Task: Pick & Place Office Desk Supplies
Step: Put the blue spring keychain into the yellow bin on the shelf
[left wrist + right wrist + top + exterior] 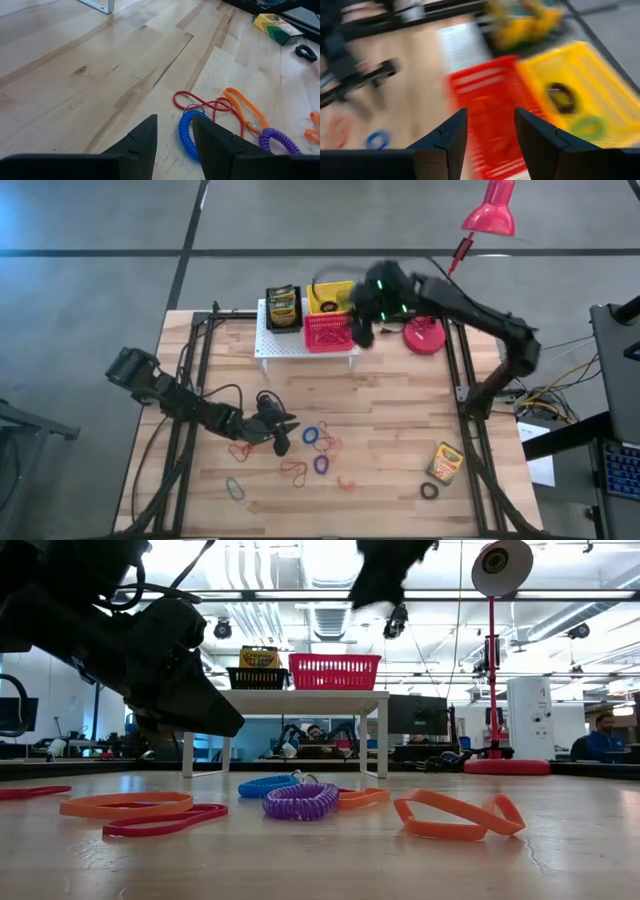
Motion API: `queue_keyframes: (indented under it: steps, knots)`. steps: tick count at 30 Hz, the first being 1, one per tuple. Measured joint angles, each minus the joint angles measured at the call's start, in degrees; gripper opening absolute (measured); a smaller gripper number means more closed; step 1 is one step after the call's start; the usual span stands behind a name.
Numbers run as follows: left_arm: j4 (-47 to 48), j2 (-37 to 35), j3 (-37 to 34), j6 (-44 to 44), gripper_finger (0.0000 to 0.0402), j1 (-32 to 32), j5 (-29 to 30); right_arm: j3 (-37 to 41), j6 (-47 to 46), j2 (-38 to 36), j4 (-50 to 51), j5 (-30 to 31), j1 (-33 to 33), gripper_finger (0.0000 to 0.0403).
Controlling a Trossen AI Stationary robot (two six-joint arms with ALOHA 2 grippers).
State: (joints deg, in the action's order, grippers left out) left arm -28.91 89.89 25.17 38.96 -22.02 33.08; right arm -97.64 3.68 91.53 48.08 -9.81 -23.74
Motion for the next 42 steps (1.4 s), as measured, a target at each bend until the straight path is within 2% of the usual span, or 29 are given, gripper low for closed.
queue_keyframes:
  steps: [8, 12, 16, 21, 24, 28, 31, 37, 42]
  knots:
    - [0.0, 0.0, 0.0, 0.1, 0.0131, 0.0, 0.0, 20.4, -3.0, -12.1, -9.7, 18.1, 24.3, 0.0132]
    - [0.0, 0.0, 0.0, 0.1, 0.0131, 0.0, 0.0, 32.4, -6.8, -14.9, -20.0, 23.4, 34.0, 0.0124]
    - [0.0, 0.0, 0.0, 0.1, 0.0131, 0.0, 0.0, 43.8, -11.1, -14.3, -35.2, 24.5, 39.2, 0.0117]
    - [0.0, 0.0, 0.0, 0.0, 0.0131, 0.0, 0.4, 52.5, -17.0, -8.2, -52.5, 24.5, 40.0, 0.0112]
    - [0.0, 0.0, 0.0, -0.1, 0.0131, 0.0, 0.4, 52.8, -19.0, -2.6, -56.5, 24.3, 38.9, 0.0111]
    - [0.0, 0.0, 0.0, -0.1, 0.0131, 0.0, 0.4, 48.6, -21.6, 6.3, -56.4, 24.3, 36.9, 0.0118]
    - [0.0, 0.0, 0.0, -0.1, 0.0131, 0.0, 0.4, 43.8, -21.8, 12.2, -56.5, 20.5, 35.1, 0.0126]
    - [0.0, 0.0, 0.0, -0.1, 0.0131, 0.0, 0.4, 34.0, -19.3, 20.0, -48.5, 12.7, 32.0, 0.0143]
    - [0.0, 0.0, 0.0, -0.3, 0.0131, 0.1, 0.4, 28.6, -18.6, 23.8, -42.6, 11.1, 30.6, 0.0143]
